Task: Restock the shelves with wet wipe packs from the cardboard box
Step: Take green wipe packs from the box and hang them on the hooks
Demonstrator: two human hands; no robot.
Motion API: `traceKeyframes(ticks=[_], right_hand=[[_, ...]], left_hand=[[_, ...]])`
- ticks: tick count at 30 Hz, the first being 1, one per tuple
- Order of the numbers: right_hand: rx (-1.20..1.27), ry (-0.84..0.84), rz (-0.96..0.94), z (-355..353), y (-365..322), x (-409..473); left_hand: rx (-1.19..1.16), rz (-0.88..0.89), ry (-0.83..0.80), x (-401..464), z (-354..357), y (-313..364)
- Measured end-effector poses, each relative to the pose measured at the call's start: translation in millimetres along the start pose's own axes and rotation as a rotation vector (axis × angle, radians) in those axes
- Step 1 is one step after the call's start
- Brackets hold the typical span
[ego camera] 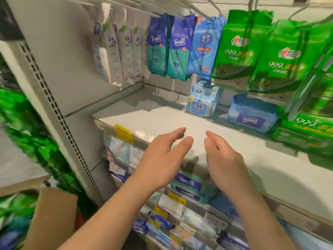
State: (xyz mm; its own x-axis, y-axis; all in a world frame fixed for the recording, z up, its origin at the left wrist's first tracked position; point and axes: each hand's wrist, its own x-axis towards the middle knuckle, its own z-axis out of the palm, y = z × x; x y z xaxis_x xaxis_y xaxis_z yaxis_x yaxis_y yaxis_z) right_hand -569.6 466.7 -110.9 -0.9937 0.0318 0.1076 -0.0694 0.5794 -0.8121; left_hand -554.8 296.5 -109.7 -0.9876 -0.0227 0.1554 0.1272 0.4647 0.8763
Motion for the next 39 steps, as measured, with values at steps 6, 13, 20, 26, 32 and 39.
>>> traceKeyframes(ticks=[6, 13, 20, 26, 32, 39], right_hand=[[-0.263, -0.179, -0.123, 62.8, -23.5, -27.7], [-0.322, -0.406, -0.269, 161.8, -78.6, -102.0], [-0.331, -0.628, -0.378, 240.8, -124.5, -189.2], [-0.249, -0.774, -0.438, 295.8, -150.7, -249.5], [-0.265, -0.896, -0.502, 337.7, -167.1, -268.2], [-0.179, -0.941, -0.478, 399.9, -176.9, -243.1]], left_hand=[[0.282, -0.045, 0.099, -52.4, -62.3, -46.7], [0.461, -0.289, 0.315, -163.8, -162.3, -98.3], [0.506, -0.531, 0.485, -288.9, -233.1, -145.2], [0.433, -0.654, 0.608, -375.4, -272.1, -171.2], [0.341, -0.73, 0.704, -409.5, -297.7, -195.8], [0.206, -0.816, 0.738, -399.0, -331.4, -229.6]])
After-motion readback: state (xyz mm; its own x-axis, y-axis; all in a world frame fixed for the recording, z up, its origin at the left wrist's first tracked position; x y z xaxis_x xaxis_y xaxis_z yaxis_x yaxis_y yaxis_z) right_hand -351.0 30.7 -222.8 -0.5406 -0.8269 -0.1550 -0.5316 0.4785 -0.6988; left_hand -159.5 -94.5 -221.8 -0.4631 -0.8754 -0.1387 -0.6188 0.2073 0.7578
